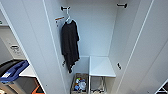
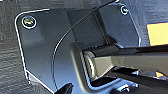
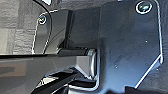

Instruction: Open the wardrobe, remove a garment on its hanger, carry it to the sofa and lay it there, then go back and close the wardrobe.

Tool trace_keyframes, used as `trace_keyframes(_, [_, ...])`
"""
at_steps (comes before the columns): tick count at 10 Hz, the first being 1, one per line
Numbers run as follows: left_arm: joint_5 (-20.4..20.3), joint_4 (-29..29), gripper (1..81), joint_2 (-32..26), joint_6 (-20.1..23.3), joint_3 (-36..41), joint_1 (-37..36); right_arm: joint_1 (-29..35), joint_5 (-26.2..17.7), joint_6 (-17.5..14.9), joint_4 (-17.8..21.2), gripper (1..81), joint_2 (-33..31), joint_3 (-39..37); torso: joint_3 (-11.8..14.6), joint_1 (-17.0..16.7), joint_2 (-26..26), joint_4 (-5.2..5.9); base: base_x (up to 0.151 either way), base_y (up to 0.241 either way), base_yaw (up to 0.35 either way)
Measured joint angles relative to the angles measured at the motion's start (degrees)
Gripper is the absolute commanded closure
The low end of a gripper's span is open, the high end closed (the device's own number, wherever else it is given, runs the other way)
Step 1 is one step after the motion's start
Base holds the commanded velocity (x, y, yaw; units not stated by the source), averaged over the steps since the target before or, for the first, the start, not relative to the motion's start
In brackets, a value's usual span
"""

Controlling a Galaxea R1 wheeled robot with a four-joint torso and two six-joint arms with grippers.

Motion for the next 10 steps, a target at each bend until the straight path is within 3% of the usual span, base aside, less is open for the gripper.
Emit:
trace_keyframes(6, [-0.02,-0.91,1.0,-0.23,-0.72,0.0,0.21,0.11,-0.02,0.0,0.02,1.0,0.0,-0.01,0.0,0.0,0.02,0.0,0.0,0.0,0.0])
trace_keyframes(8, [0.02,-6.69,1.0,-1.44,-2.23,0.0,1.37,0.1,-0.28,0.0,0.02,1.0,0.0,-0.01,0.0,0.0,0.02,0.0,0.0,0.0,0.0])
trace_keyframes(10, [4.1,-9.26,1.0,-1.19,-1.29,-0.11,2.63,0.35,-0.41,0.0,0.02,1.0,0.0,-0.01,0.0,0.0,0.02,0.0,0.0,0.0,0.0])
